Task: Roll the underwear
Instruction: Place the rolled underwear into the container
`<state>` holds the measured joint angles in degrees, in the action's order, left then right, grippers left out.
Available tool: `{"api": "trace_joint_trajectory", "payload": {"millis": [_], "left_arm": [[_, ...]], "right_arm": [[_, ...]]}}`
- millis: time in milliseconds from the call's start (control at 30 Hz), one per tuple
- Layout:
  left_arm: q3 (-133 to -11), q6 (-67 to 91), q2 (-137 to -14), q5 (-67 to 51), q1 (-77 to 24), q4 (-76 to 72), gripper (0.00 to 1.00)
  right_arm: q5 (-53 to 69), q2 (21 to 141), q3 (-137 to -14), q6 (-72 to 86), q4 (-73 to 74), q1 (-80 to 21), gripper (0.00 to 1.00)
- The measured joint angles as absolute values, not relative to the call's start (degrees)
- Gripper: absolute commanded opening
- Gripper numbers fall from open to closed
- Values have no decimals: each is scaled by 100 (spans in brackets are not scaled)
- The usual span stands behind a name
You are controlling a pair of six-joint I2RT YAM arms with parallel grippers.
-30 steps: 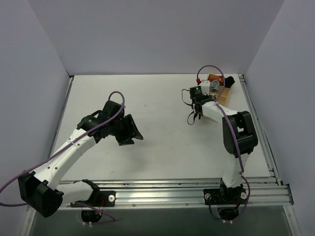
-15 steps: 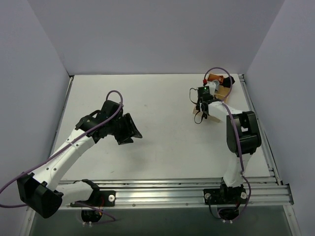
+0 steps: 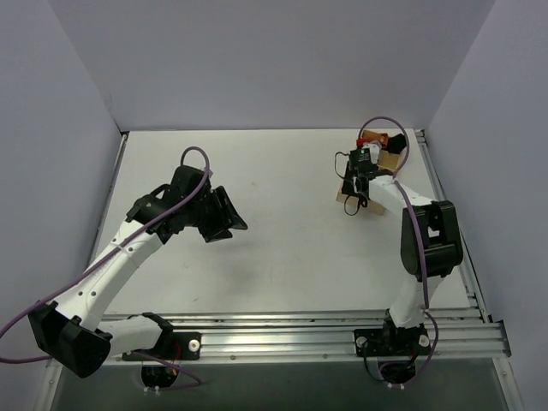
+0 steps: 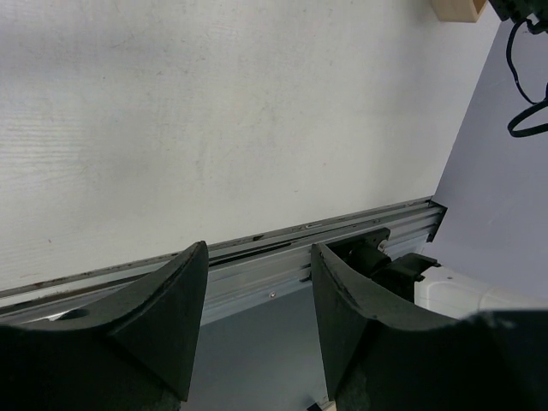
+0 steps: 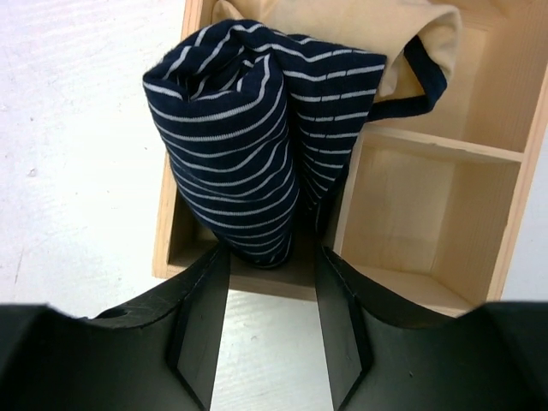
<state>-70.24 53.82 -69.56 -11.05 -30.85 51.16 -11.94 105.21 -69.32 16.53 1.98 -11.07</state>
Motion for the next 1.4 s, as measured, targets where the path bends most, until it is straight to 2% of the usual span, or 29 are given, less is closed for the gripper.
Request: {"api": "trace_joint_trajectory", "payload": {"millis": [300,533,733,1100,1200,1400], "left_arm": [[-7087,5354,-7089,-1243,-2987,4965,59],[-7087,5354,-7091,-1297,-2930,4923,59],[-7085,5354,-7098,-1337,-2912,4928,59],[-7081,5312,-7102,-1339,-2792,4967,59],[-7081,5284,-7109,-1341,-2764,4976,59],[-7091,5192,-7168,-1365,-2727,4976,60]], "right_arm": [[-882,10167,-7004,1656,666,-945,40],[-495,10215,-7609,1649,753,-738,29],[-246,10659,-8167,1695,642,-591,26],[-5,11122,-8193,1776,469,-480,21],[43,11111,-8173,1789,447,-456,22],[45,11019,-8195,1774,600,-412,37]]}}
